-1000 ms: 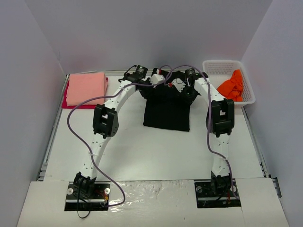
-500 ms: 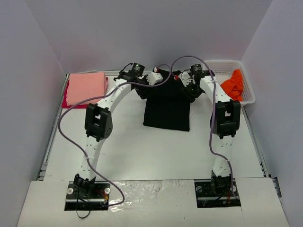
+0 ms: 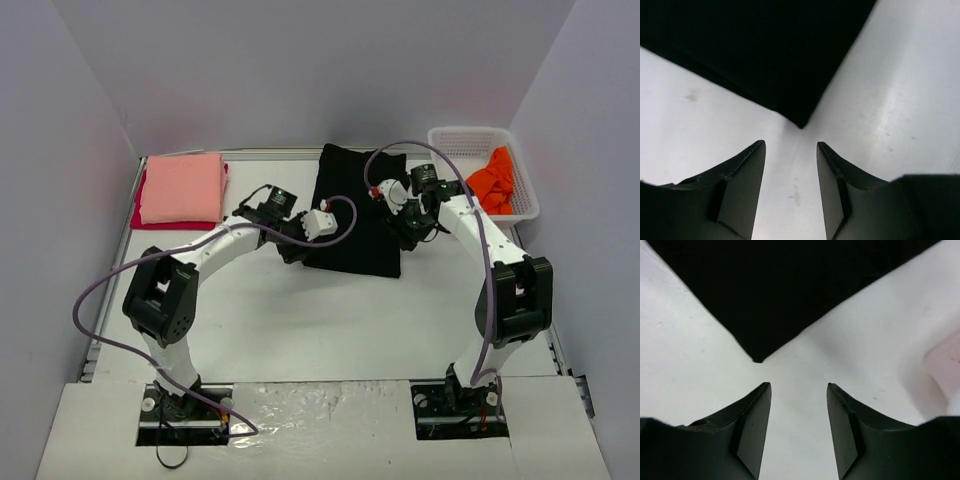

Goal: Fold and stack the t-shirts
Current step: Fold the folded rectangular tshirt in 1/3 of the way, then grab one side of the 2/3 rectangular tshirt with both arms

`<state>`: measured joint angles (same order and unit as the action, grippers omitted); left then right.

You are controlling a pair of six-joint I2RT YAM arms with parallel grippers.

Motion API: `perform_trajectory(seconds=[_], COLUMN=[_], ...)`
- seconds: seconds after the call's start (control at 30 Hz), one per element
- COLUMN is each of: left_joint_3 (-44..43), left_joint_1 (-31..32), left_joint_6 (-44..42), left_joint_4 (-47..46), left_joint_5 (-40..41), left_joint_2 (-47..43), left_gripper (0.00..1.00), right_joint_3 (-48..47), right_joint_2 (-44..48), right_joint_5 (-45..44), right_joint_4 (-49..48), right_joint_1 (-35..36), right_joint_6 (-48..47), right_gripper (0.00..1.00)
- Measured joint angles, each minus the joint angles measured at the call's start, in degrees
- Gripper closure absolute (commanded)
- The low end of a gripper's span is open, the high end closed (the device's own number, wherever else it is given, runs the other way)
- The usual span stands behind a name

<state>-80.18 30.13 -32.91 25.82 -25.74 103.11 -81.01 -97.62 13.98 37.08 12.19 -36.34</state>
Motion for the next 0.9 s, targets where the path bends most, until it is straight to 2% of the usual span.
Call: perform_trajectory(seconds=[0.13, 0.27, 0.57, 0.9], left_joint_3=[8.74, 12.74, 14.34, 14.36], left_joint_1=[3.96, 7.23, 8.07, 7.98], left_joint_6=[-0.81, -1.64, -2.71, -3.98], left_joint_4=[-4.76, -8.66, -16.0, -17.27], left_joint_5=[2.36, 4.68, 8.17, 9.77], left_joint_2=[-1.18, -1.25, -1.22, -0.44], left_gripper=[0.56, 0.57, 0.57, 0.58], right_joint_3=[5.27, 7.69, 10.01, 10.01], right_joint_2=[2.12, 2.16, 2.16, 2.16], right_joint_5=[1.25, 1.99, 1.84, 0.33], right_joint_4=[-1.01, -2.29, -4.11, -4.83], right_joint_1=[3.21, 5.29, 5.51, 5.51], right_joint_6=[0.55, 1.49, 3.02, 3.34], right_gripper=[0.56, 0.57, 0.56, 0.56])
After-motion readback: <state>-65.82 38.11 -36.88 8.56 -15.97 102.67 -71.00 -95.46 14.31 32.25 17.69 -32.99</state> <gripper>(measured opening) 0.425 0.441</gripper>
